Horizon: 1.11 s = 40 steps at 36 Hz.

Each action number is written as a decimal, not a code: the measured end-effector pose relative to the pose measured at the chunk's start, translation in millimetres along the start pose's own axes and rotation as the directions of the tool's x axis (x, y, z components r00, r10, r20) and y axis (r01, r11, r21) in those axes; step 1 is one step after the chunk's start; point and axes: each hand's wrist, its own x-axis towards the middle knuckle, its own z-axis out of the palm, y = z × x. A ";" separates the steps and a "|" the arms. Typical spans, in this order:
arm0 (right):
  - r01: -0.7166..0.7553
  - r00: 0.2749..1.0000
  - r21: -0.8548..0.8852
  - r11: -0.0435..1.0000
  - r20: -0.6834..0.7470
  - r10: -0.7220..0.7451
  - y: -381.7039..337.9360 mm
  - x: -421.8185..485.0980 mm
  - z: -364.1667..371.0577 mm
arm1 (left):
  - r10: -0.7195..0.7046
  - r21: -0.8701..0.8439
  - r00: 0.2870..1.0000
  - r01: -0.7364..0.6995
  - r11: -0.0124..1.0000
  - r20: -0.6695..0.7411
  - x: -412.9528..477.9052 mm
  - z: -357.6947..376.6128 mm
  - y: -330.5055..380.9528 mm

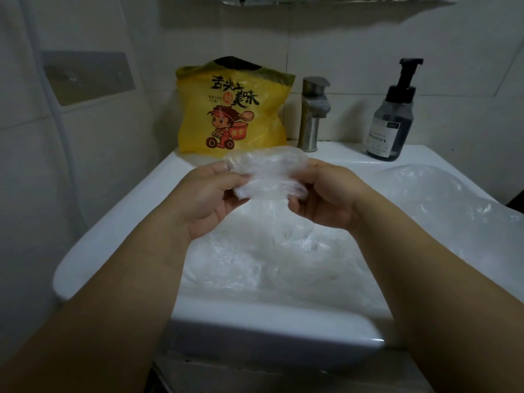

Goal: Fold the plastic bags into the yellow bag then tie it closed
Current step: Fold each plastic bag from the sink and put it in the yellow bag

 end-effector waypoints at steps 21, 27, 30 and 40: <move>0.100 0.991 -0.225 0.969 -0.060 -0.117 -3.6 -2.5 -6.0 | -0.022 0.011 0.999 0.022 1.000 0.031 -8.6 4.6 3.3; 0.167 0.979 -0.400 0.901 -0.041 -0.200 4.8 -2.3 0.1 | -0.010 0.172 0.991 0.034 0.984 -0.137 -2.9 3.6 0.6; 0.181 0.978 -0.458 0.871 -0.009 -0.208 7.8 -1.2 0.9 | 0.041 0.292 0.984 0.010 0.956 -0.171 -2.3 2.0 -5.0; 0.181 0.966 -0.649 0.739 -0.022 -0.256 7.1 0.4 -3.9 | 0.156 0.492 0.987 -0.113 0.863 -0.047 -5.3 -2.4 -7.4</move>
